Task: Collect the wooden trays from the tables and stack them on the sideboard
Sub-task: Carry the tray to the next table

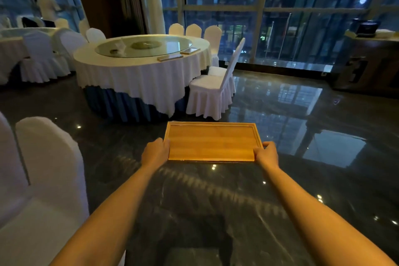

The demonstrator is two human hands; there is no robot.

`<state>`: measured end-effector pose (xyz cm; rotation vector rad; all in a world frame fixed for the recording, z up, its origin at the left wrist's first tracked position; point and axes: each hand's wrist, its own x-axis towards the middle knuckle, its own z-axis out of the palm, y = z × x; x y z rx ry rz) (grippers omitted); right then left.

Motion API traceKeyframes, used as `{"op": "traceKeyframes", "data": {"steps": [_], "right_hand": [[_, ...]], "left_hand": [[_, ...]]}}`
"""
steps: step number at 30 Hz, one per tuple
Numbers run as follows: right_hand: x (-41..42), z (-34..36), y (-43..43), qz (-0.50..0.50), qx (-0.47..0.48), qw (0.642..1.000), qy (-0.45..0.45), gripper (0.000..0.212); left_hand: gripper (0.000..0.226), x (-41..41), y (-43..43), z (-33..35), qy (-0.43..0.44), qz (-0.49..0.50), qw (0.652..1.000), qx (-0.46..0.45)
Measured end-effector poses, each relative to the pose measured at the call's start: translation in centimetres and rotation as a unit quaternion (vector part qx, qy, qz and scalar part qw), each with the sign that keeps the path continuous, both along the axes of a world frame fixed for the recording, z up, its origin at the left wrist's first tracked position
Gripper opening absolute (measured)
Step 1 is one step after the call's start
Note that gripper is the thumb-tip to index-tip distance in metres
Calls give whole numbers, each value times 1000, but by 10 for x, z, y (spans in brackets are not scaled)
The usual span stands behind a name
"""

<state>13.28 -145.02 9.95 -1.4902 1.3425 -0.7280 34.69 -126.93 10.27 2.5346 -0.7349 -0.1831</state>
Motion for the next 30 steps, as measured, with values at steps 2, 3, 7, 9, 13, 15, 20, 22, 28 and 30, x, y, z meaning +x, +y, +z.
{"op": "traceKeyframes", "data": {"steps": [2,3,7,9,13,15,20,22,28,30], "right_hand": [[42,-5,-51,16,0,1000,-10,20],[64,-6,-77,25,-6,1000,-13,13],[156,8,-184,69,-27,997,-17,12],[202,21,-232,87,-27,995,-28,11],[285,32,-315,103,-38,993,-31,14],[328,29,-353,113,-42,992,-23,9],[455,7,-448,130,-10,991,-34,11],[513,6,-487,139,5,990,-34,21],[679,34,-598,143,7,990,-13,20],[712,40,-622,145,1,989,-4,28]], "left_hand": [[49,36,-44,-4,0,11,1000,-8],[49,54,-67,-4,-3,17,1000,-12],[45,128,-153,14,-5,56,998,-35],[46,167,-195,27,-13,67,996,-49],[46,245,-271,43,-25,81,995,-58],[46,287,-308,39,-24,87,994,-56],[47,407,-399,4,-13,98,994,-56],[48,462,-437,0,-9,97,994,-57],[50,628,-551,25,-1,86,994,-74],[51,661,-577,31,0,85,993,-77]]}}
